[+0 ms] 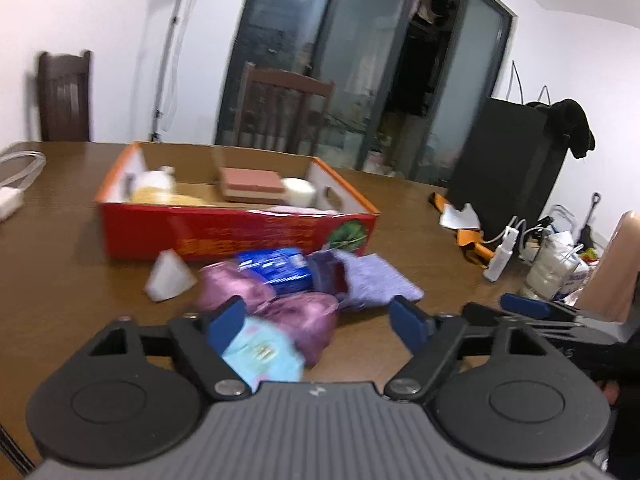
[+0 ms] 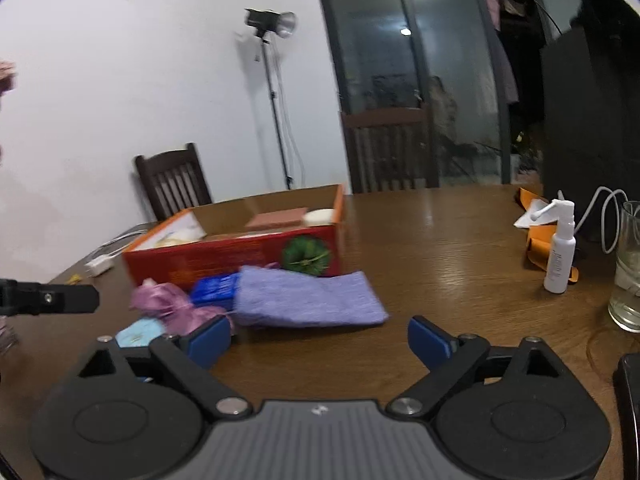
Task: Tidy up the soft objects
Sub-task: 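Close the left gripper on the lavender pouch while the right gripper grips it too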
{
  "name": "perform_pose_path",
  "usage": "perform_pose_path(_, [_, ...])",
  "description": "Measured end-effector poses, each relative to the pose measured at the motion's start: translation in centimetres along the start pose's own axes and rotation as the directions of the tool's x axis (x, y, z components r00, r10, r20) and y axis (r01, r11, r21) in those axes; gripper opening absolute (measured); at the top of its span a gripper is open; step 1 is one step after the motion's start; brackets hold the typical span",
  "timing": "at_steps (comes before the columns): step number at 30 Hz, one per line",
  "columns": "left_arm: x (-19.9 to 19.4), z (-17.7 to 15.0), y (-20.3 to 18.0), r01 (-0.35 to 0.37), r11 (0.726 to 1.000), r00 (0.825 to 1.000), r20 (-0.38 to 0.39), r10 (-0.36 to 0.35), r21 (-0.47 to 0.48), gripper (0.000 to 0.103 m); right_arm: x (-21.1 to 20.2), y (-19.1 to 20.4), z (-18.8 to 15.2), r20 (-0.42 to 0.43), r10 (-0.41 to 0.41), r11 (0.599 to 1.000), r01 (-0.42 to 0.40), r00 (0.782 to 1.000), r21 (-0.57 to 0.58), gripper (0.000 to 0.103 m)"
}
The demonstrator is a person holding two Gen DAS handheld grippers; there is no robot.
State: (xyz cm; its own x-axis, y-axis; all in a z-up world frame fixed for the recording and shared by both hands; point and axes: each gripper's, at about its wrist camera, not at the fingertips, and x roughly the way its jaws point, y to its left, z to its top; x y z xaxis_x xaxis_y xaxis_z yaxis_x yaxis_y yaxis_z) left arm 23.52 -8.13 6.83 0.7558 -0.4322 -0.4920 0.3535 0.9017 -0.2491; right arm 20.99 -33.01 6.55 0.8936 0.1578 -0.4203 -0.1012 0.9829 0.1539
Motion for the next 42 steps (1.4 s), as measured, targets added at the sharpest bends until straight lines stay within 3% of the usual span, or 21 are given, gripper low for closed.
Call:
perform_pose_path(4, [5.8,1.4,-0.6,0.045,0.997,0.997,-0.059,-0.049,-0.064,0.073,3.8,-1.4,1.6,-0.027,-0.039,0.999,0.038,0.999,-0.017,0.090])
perform_pose_path(9, [11.5,2.0,-0.2,0.022,0.987,0.989,-0.142,-0.045,-0.160,0.060,9.3,-3.3,3.6,-0.096,-0.020,0.999,0.023,0.995,0.035,0.081])
perform_pose_path(11, [13.0,2.0,0.6,0.029,0.977,0.982,-0.174,-0.067,-0.212,0.039,11.4,-3.4,4.1,-0.125,-0.033,0.999,0.036,0.992,0.020,0.079])
perform_pose_path(12, [13.7,2.0,0.8,0.032,0.973,0.979,-0.191,-0.077,-0.227,0.035,12.3,-3.4,4.2,-0.137,-0.039,0.999,0.041,0.990,0.007,0.078])
perform_pose_path(14, [14.3,1.9,1.0,0.039,0.971,0.977,-0.192,-0.087,-0.238,0.028,14.0,-3.1,4.3,-0.164,-0.048,0.999,0.045,0.985,-0.019,0.073])
perform_pose_path(19, [14.8,1.6,1.0,0.078,0.971,0.977,-0.175,-0.119,-0.227,0.021,15.9,-2.6,3.7,-0.185,-0.073,0.996,0.064,0.980,-0.055,0.070])
perform_pose_path(23, [14.5,1.6,0.7,0.095,0.971,0.974,-0.181,-0.136,-0.218,0.013,16.3,-1.7,3.2,-0.218,-0.082,0.993,0.061,0.973,-0.103,0.056])
perform_pose_path(27, [13.4,1.4,-0.4,0.105,0.979,0.972,-0.190,-0.138,-0.172,0.007,15.4,-0.9,2.7,-0.220,-0.102,0.990,0.077,0.970,-0.119,0.047])
perform_pose_path(30, [11.7,0.9,-1.3,0.128,0.982,0.969,-0.193,-0.154,-0.139,0.004,13.6,-0.1,2.0,-0.226,-0.081,0.991,0.054,0.971,-0.123,0.033])
perform_pose_path(32, [10.1,0.6,-2.1,0.146,0.984,0.970,-0.179,-0.163,-0.106,0.004,12.2,0.2,1.4,-0.224,-0.068,0.993,0.044,0.972,-0.114,0.014])
perform_pose_path(33, [9.3,0.5,-2.5,0.153,0.984,0.971,-0.171,-0.167,-0.092,0.004,11.4,0.3,1.1,-0.224,-0.068,0.994,0.046,0.972,-0.104,0.011])
perform_pose_path(42, [0.5,0.0,-5.0,0.240,0.971,0.970,-0.044,-0.239,0.009,0.004,0.8,2.4,0.8,-0.077,-0.038,0.999,0.036,0.996,-0.026,0.007])
